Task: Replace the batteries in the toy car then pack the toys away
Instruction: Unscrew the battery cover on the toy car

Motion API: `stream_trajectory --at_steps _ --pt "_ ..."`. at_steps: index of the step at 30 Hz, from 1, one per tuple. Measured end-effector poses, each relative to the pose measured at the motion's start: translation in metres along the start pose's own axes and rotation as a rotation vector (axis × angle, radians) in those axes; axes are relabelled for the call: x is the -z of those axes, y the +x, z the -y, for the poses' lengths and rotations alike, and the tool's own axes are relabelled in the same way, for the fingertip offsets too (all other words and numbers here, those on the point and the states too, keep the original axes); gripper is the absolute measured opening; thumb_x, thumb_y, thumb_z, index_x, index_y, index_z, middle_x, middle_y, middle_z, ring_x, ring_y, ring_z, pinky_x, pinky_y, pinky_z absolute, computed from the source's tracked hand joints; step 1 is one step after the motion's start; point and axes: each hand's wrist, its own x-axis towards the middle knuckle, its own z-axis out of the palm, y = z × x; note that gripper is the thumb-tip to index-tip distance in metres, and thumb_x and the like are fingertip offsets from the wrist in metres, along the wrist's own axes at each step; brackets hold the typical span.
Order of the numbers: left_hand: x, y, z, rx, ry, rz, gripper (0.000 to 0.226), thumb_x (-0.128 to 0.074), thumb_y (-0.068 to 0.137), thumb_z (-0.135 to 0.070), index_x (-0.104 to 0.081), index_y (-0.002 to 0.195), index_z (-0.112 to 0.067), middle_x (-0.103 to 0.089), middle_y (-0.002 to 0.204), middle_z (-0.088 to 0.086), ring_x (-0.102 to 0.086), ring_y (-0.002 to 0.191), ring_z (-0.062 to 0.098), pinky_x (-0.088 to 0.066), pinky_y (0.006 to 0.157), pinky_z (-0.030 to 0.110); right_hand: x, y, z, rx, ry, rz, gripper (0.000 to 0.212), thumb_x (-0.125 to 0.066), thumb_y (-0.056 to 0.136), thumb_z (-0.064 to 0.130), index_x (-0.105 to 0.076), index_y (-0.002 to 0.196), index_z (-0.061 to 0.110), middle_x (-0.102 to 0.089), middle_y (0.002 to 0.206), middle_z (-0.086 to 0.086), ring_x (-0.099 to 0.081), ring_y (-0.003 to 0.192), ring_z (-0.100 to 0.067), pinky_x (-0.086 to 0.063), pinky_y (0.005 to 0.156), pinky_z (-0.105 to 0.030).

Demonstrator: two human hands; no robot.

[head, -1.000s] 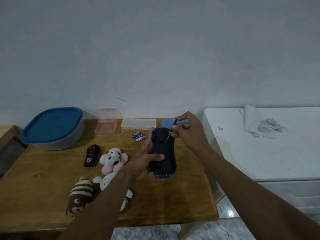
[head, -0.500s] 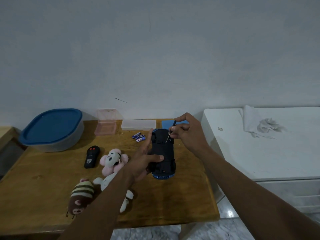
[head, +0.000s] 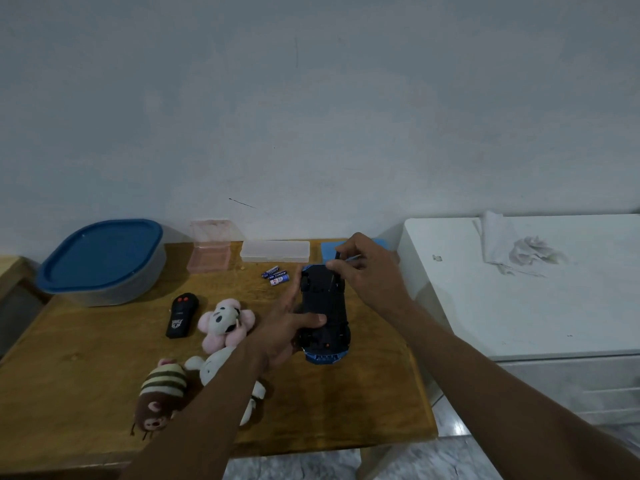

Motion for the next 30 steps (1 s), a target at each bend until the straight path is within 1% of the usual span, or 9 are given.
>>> stream_trajectory --at_steps 3,8,12,14,17,22,25,27,30 --pt "0.001 0.000 0.002 0.009 -0.012 0.000 0.098 -0.057 0.084 0.015 -0.023 0.141 -0.056 -0.063 0.127 0.007 -0.060 0.116 0.037 -0.047 0.096 0.057 0.000 -0.001 0.000 0.057 -0.026 -0.019 0.010 -0.073 0.082 0.015 -0.068 0.088 0.009 -0.067 0.080 0.008 -0.066 0.077 -0.006 -0.055 0.071 -0.017" --pt "-0.002 0.001 0.004 0.017 -0.023 -0.001 0.097 -0.057 0.084 0.016 -0.023 0.143 -0.053 -0.061 0.130 0.010 -0.059 0.117 0.038 -0.047 0.096 0.056 -0.001 -0.004 0.000 0.074 -0.030 0.010 0.015 -0.072 0.083 0.013 -0.071 0.097 0.010 -0.072 0.089 0.003 -0.068 0.083 -0.008 -0.056 0.076 -0.019" --pt "-0.004 0.001 0.006 0.023 -0.021 -0.012 0.097 -0.054 0.084 0.017 -0.022 0.145 -0.051 -0.061 0.130 0.011 -0.058 0.117 0.038 -0.044 0.100 0.057 0.001 -0.007 0.001 0.093 -0.045 0.031 0.020 -0.070 0.084 0.011 -0.071 0.104 0.010 -0.073 0.093 0.002 -0.067 0.084 -0.005 -0.054 0.079 -0.014" --pt "-0.005 0.001 0.007 0.025 -0.022 -0.009 0.097 -0.054 0.084 0.017 -0.022 0.144 -0.052 -0.061 0.129 0.011 -0.058 0.117 0.038 -0.045 0.099 0.057 0.001 -0.009 0.001 0.087 -0.061 0.012 0.021 -0.073 0.082 0.016 -0.072 0.102 0.011 -0.071 0.090 0.006 -0.067 0.082 -0.003 -0.054 0.076 -0.012" --pt "-0.005 0.002 0.008 0.031 -0.017 -0.008 0.098 -0.055 0.083 0.017 -0.021 0.145 -0.051 -0.062 0.129 0.011 -0.058 0.117 0.038 -0.044 0.099 0.057 0.003 -0.009 0.001 0.059 -0.054 -0.003 0.017 -0.071 0.084 0.013 -0.072 0.101 0.012 -0.071 0.090 0.006 -0.065 0.081 -0.001 -0.053 0.076 -0.011" --pt "-0.007 0.002 0.008 0.032 -0.031 -0.016 0.097 -0.055 0.084 0.016 -0.022 0.144 -0.053 -0.061 0.130 0.009 -0.059 0.117 0.037 -0.047 0.096 0.055 0.004 -0.011 0.000 0.069 -0.050 -0.020 0.019 -0.071 0.084 0.014 -0.072 0.104 0.012 -0.073 0.095 0.002 -0.068 0.086 -0.004 -0.054 0.080 -0.014" --pt "-0.006 0.002 0.008 0.032 -0.037 -0.011 0.098 -0.055 0.084 0.016 -0.022 0.145 -0.052 -0.060 0.132 0.010 -0.058 0.117 0.037 -0.048 0.096 0.054 0.003 -0.011 -0.001 0.090 -0.078 -0.005 0.024 -0.067 0.087 0.012 -0.070 0.111 0.011 -0.073 0.104 -0.001 -0.068 0.093 -0.007 -0.055 0.086 -0.019" --pt "-0.007 0.002 0.008 0.035 -0.030 -0.016 0.098 -0.055 0.084 0.016 -0.022 0.144 -0.053 -0.061 0.131 0.009 -0.058 0.117 0.037 -0.047 0.097 0.055 0.003 -0.012 0.000 0.072 -0.074 0.013 0.029 -0.068 0.087 0.016 -0.068 0.116 0.013 -0.072 0.107 0.000 -0.067 0.096 -0.007 -0.053 0.086 -0.016" --pt "-0.009 0.001 0.008 0.032 -0.009 -0.022 0.097 -0.056 0.083 0.016 -0.025 0.143 -0.053 -0.062 0.128 0.008 -0.058 0.117 0.037 -0.046 0.098 0.056 0.001 -0.013 0.001 0.069 -0.089 0.003 0.029 -0.067 0.088 0.016 -0.068 0.116 0.014 -0.072 0.105 0.000 -0.067 0.091 -0.008 -0.052 0.082 -0.012"
